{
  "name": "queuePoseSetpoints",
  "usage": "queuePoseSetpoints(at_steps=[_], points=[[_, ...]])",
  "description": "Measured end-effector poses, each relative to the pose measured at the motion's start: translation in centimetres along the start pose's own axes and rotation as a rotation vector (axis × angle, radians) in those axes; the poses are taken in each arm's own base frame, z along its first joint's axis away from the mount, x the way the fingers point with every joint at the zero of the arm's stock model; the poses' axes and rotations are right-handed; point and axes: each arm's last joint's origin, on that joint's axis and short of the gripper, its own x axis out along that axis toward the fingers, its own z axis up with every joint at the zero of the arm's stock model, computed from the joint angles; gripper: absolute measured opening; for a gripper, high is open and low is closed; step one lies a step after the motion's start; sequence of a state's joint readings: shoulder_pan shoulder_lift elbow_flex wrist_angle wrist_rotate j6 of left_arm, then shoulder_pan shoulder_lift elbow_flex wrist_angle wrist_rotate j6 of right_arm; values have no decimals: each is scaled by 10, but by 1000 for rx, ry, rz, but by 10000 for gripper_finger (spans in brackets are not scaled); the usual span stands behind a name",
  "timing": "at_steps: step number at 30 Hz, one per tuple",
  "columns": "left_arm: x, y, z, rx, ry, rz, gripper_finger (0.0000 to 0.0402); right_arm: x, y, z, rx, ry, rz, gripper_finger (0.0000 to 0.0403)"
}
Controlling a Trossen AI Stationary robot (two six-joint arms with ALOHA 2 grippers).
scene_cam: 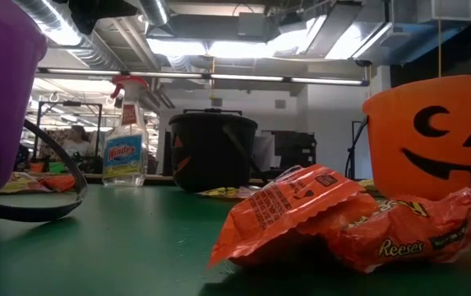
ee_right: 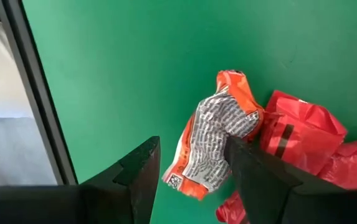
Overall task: Sort candy
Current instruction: Put the orange candy into the orange bucket
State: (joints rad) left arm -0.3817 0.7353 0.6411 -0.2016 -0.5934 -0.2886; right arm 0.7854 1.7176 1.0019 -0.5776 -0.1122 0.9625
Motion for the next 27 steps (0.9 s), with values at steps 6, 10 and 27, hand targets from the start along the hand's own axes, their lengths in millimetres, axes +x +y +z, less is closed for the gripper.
queuePoseSetpoints(at_steps=[6, 10, 27], points=[[0, 0, 0, -1, 0, -1, 156, -7, -2, -2, 48, 54, -86, 193], [0, 0, 0, -1, 0, 0, 156, -21, 9, 4, 48, 32, -91, 193], [0, 0, 0, -24, 3, -11, 156, -8, 0, 3, 43, -21, -188, 193]])
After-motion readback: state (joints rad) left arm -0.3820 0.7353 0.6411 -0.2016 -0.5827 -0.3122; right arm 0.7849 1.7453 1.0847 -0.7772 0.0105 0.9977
